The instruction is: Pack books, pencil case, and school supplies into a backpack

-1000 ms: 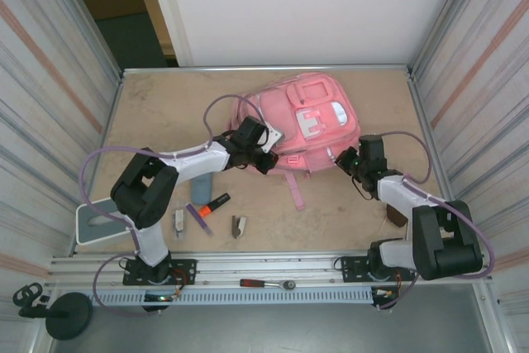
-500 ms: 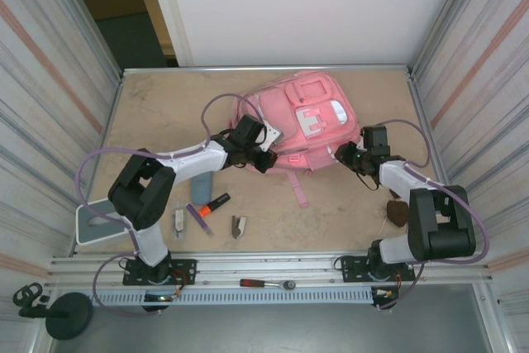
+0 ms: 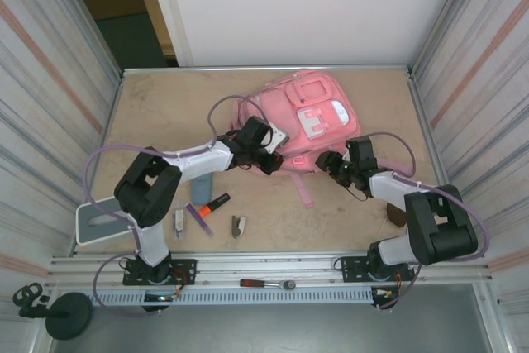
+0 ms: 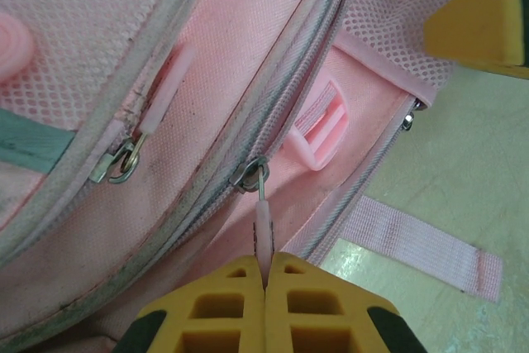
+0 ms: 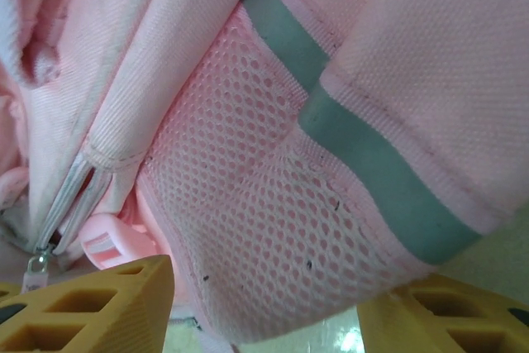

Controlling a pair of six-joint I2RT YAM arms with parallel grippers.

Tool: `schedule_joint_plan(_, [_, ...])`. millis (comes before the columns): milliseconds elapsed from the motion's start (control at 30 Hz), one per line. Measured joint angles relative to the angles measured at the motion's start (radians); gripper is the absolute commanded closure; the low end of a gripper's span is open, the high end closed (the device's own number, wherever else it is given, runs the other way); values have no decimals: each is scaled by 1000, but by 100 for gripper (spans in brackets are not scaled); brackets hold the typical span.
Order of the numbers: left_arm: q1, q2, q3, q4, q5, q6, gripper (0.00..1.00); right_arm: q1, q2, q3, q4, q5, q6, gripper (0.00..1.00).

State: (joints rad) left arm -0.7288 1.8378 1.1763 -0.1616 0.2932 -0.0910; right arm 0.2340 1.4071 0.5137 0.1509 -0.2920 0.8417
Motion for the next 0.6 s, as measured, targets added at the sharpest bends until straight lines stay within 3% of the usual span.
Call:
schedule_joint_plan(100, [-4,33,20,-4,-2,-3,100,2,38,0,38,10,23,72])
schedule_joint_plan(200, [-8,71,49,-14,-2,-3,98,7,63,0,68,12,45,84])
schedule_joint_plan(333, [-13,104,80,-24,-7,-3,95,13,74,0,91,17,50,90])
schedule_joint_plan(600, [-17,154,132,-54,-31,-2,90,14,89,0,111,23,49,93])
